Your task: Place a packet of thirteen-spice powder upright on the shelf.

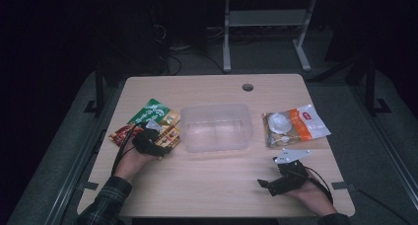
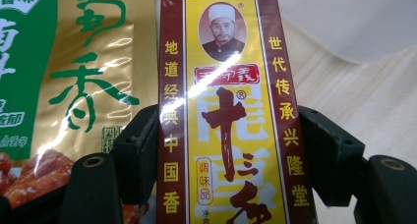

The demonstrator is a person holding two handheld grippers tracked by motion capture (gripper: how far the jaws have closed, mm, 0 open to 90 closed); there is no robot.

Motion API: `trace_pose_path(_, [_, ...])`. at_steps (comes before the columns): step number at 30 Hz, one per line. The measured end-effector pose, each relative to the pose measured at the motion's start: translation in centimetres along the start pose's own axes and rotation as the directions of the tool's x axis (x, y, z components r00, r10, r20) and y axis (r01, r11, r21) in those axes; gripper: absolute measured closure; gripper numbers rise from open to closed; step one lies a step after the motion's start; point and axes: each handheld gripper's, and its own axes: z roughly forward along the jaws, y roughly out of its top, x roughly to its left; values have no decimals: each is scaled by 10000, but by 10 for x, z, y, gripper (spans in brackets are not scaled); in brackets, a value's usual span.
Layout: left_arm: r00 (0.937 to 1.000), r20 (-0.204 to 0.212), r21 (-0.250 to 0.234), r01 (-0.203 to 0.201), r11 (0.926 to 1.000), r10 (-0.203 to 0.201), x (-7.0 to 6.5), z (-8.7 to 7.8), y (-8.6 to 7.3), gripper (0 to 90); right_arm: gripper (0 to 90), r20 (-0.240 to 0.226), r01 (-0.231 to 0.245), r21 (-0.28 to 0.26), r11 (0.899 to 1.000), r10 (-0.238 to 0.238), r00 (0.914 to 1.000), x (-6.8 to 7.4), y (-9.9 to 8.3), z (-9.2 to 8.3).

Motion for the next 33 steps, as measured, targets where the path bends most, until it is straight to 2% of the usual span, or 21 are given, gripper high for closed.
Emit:
trace_pose_path(2, [9999,87,-139,108,9998,-106,-2,-5,-1,314,18,-3,-7,-3,10000,7,10000,0,0,0])
trace_pose_path(5, [9996,192,-78,-223,9997,224,-3,-16,-5,315,18,-11,-4,-16,10000,4,10000,0,0,0])
trace_pose_path(10, [9965,518,77,-669,9977,664,-14,-33,-19,316,18,-19,-22,-43,10000,22,10000,0,0,-1])
trace_pose_path(13, [9943,758,31,-757,9971,753,-21,-41,-27,316,18,-26,-23,-46,10000,23,10000,0,-1,0])
trace_pose_path(16, [9873,1139,-40,-1109,9938,1106,-28,-47,-35,316,18,-39,6,-57,10000,-6,10000,0,-1,-1])
trace_pose_path(18, [9758,1575,17,-1542,9880,1520,-36,-50,-39,316,18,-64,31,-96,9999,-32,10000,0,0,-1])
trace_pose_path(20, [9679,1837,-78,-1730,9849,1715,-42,-49,-40,316,18,-92,38,-93,9999,-39,10000,1,0,0])
trace_pose_path(23, [9467,2326,-281,-2224,9745,2228,-53,-46,-35,316,18,-126,36,-96,9999,-37,9999,1,0,0])
trace_pose_path(24, [9325,2529,-402,-2562,9658,2579,-58,-44,-32,316,18,-132,61,-110,9999,-63,9999,1,0,0])
trace_pose_path(25, [9263,2690,-466,-2611,9642,2638,-63,-42,-31,316,18,-148,95,-144,9999,-97,9998,1,0,0])
trace_pose_path(26, [9118,2897,-540,-2881,9561,2911,-69,-39,-27,316,18,-189,139,-184,9997,-143,9997,1,0,0])
trace_pose_path(27, [9011,3000,-585,-3101,9489,3130,-73,-38,-25,316,18,-299,167,-262,9995,-175,9994,2,1,-1])
trace_pose_path(29, [8748,3277,-792,-3509,9330,3568,-84,-33,-18,316,18,-460,310,-393,9987,-328,9984,3,1,-2])
trace_pose_path(30, [8641,3407,-911,-3619,9278,3705,-89,-31,-15,316,18,-531,359,-447,9984,-383,9979,4,2,-2])
trace_pose_path(31, [8492,3608,-972,-3770,9211,3856,-95,-28,-10,316,18,-615,440,-464,9980,-468,9970,4,2,-2])
trace_pose_path(33, [8203,3775,-1226,-4156,9013,4296,-103,-22,-3,316,18,-796,570,-461,9973,-605,9950,7,3,-1])
